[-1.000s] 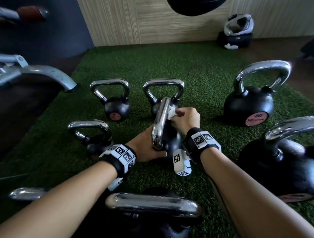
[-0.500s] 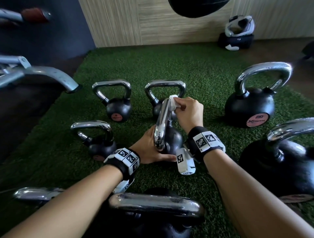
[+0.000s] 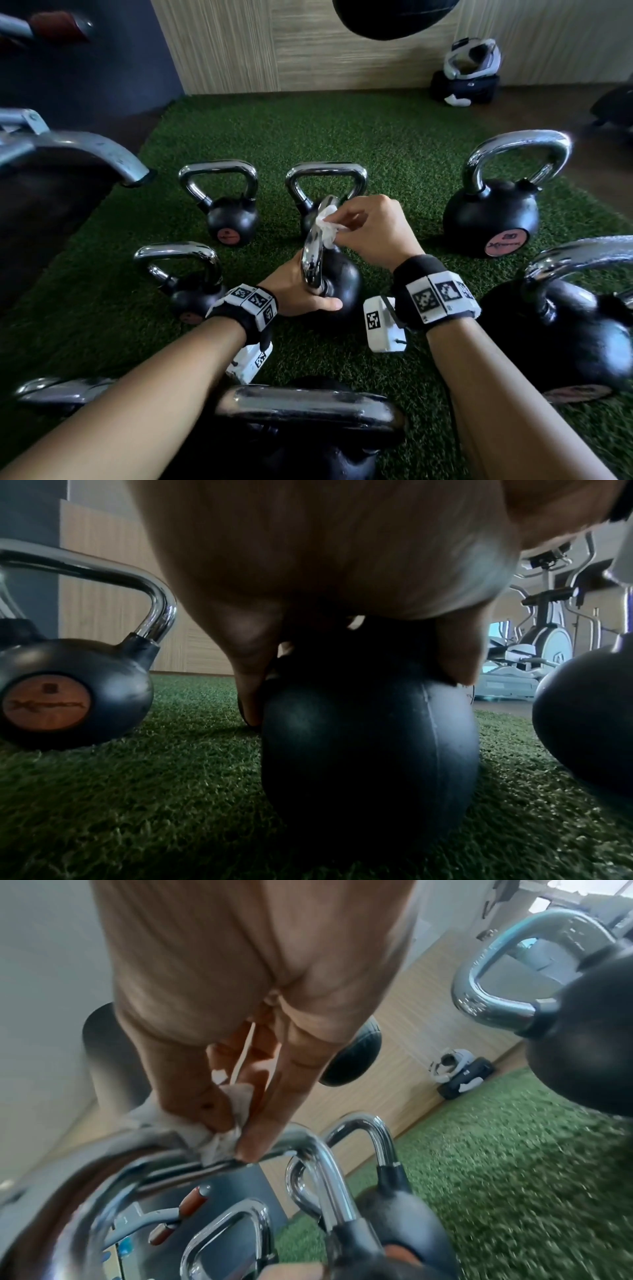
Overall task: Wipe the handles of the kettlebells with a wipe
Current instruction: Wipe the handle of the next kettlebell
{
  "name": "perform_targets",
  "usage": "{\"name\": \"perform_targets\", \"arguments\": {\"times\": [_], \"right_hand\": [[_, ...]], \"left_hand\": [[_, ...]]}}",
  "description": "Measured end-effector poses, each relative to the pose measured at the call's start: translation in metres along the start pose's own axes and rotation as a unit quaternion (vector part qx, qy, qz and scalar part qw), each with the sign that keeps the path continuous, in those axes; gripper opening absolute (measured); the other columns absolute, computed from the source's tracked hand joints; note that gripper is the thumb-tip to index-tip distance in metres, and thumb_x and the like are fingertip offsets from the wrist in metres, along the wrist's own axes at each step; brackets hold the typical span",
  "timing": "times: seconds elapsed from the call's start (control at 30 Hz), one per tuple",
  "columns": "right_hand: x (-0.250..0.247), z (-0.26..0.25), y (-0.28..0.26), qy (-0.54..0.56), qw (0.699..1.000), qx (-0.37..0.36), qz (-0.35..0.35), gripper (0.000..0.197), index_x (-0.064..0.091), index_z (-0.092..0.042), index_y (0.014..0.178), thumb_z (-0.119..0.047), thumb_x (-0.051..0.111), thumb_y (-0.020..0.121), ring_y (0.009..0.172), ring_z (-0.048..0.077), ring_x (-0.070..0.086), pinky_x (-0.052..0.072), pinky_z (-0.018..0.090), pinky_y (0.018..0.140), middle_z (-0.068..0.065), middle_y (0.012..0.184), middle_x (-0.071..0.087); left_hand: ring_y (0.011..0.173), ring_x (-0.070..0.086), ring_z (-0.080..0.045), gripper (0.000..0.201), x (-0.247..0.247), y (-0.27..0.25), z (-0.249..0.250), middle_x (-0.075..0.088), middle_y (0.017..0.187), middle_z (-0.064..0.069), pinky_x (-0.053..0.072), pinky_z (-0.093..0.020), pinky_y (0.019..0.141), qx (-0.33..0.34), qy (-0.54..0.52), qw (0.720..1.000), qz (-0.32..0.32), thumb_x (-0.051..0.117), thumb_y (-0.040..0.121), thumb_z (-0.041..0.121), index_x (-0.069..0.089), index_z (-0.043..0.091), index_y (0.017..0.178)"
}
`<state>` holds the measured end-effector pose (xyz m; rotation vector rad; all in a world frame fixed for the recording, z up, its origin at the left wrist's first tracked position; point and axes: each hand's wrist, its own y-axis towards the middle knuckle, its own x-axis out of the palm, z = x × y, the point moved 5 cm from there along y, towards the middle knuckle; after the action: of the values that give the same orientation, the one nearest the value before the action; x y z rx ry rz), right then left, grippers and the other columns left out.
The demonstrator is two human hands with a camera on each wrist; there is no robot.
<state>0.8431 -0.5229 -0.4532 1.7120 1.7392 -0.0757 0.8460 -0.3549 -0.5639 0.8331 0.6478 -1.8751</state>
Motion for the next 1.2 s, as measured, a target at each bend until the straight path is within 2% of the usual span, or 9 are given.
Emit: {"name": "perform_targets", "arguments": {"times": [0.13, 0.27, 0.5, 0.73, 0.83, 0.93, 1.07, 1.13, 1.2], "right_hand": [[-0.004, -0.003, 0.013, -0.004, 0.999, 0.033, -0.009, 0.012, 0.080, -0.018, 0.077, -0.015, 0.089, 0.070, 0.068, 0.004, 0.071, 0.061, 0.024, 0.066, -0.010, 0.073, 0.075], [0.010, -0.003, -0.005, -0.003, 0.997, 0.038, -0.071, 0.020, 0.072, -0.019, 0.067, -0.004, 0.084, 0.065, 0.059, 0.001, 0.062, 0.055, 0.020, 0.059, -0.008, 0.068, 0.071], [0.018, 0.002, -0.013, 0.025, 0.999, 0.031, -0.036, 0.028, 0.064, -0.024, 0.058, -0.004, 0.084, 0.061, 0.053, -0.004, 0.054, 0.042, 0.011, 0.054, -0.013, 0.061, 0.065], [0.042, 0.001, -0.028, -0.084, 0.990, -0.003, -0.113, 0.023, 0.062, -0.022, 0.060, -0.009, 0.081, 0.063, 0.049, -0.001, 0.051, 0.035, 0.012, 0.051, -0.010, 0.053, 0.055], [0.047, 0.009, -0.031, -0.115, 0.983, 0.010, -0.145, 0.014, 0.067, -0.017, 0.067, -0.013, 0.080, 0.067, 0.056, 0.003, 0.053, 0.037, 0.013, 0.053, -0.007, 0.060, 0.059], [0.041, 0.017, -0.029, -0.092, 0.989, 0.035, -0.114, 0.014, 0.075, -0.015, 0.078, -0.012, 0.083, 0.067, 0.063, 0.005, 0.060, 0.042, 0.011, 0.057, -0.007, 0.067, 0.066], [0.050, 0.011, -0.028, -0.097, 0.981, 0.038, -0.165, 0.021, 0.081, -0.014, 0.092, -0.003, 0.074, 0.077, 0.072, 0.006, 0.062, 0.039, 0.000, 0.059, -0.008, 0.076, 0.069], [0.054, 0.012, -0.030, -0.094, 0.975, 0.037, -0.198, 0.019, 0.083, -0.014, 0.094, -0.005, 0.073, 0.081, 0.065, -0.004, 0.060, 0.040, 0.001, 0.059, -0.014, 0.070, 0.067], [0.054, 0.018, -0.032, -0.044, 0.974, 0.057, -0.215, 0.018, 0.083, -0.020, 0.093, -0.009, 0.073, 0.083, 0.064, -0.009, 0.062, 0.042, 0.006, 0.063, -0.016, 0.068, 0.068]], "left_hand": [[0.128, 0.055, -0.007, 0.100, -0.006, 0.007, 0.002, 0.056, 0.144, 0.011, 0.041, -0.029, 0.114, -0.009, 0.014, 0.999, -0.032, 0.090, 0.065, 0.056, 0.041, 0.032, 0.150], [0.112, 0.065, -0.008, 0.064, -0.013, 0.014, 0.001, 0.072, 0.120, 0.006, 0.048, -0.028, 0.102, -0.012, 0.013, 0.999, -0.045, 0.091, 0.072, 0.044, 0.058, 0.040, 0.127], [0.127, 0.052, -0.007, 0.079, -0.016, 0.015, 0.010, 0.057, 0.139, 0.011, 0.036, -0.019, 0.103, 0.011, 0.020, 0.999, -0.033, 0.090, 0.078, 0.033, 0.049, 0.033, 0.146], [0.136, 0.047, -0.020, 0.057, -0.012, 0.008, 0.017, 0.052, 0.147, -0.003, 0.033, -0.024, 0.112, 0.014, 0.134, 0.987, -0.088, 0.075, 0.093, 0.039, 0.056, 0.022, 0.143], [0.123, 0.046, -0.008, 0.050, -0.010, 0.001, 0.020, 0.055, 0.131, 0.005, 0.033, -0.022, 0.113, 0.024, 0.122, 0.989, -0.084, 0.079, 0.091, 0.031, 0.062, 0.015, 0.136], [0.131, 0.038, -0.004, 0.063, -0.006, 0.000, 0.016, 0.052, 0.137, 0.010, 0.026, -0.017, 0.113, 0.061, 0.117, 0.990, -0.056, 0.083, 0.086, 0.032, 0.058, 0.023, 0.142], [0.089, 0.054, 0.015, 0.061, -0.003, -0.002, 0.000, 0.055, 0.094, 0.021, 0.030, 0.008, 0.086, 0.011, 0.094, 0.994, -0.056, 0.086, 0.084, 0.034, 0.059, 0.010, 0.134], [0.105, 0.052, 0.014, 0.082, -0.002, -0.003, 0.000, 0.062, 0.125, 0.010, 0.036, -0.006, 0.105, 0.014, 0.088, 0.995, -0.053, 0.087, 0.078, 0.047, 0.050, 0.018, 0.146], [0.133, 0.047, -0.009, 0.088, 0.000, -0.004, 0.001, 0.050, 0.149, -0.001, 0.035, -0.025, 0.116, 0.023, 0.091, 0.994, -0.055, 0.080, 0.072, 0.063, 0.046, 0.034, 0.148]]}}
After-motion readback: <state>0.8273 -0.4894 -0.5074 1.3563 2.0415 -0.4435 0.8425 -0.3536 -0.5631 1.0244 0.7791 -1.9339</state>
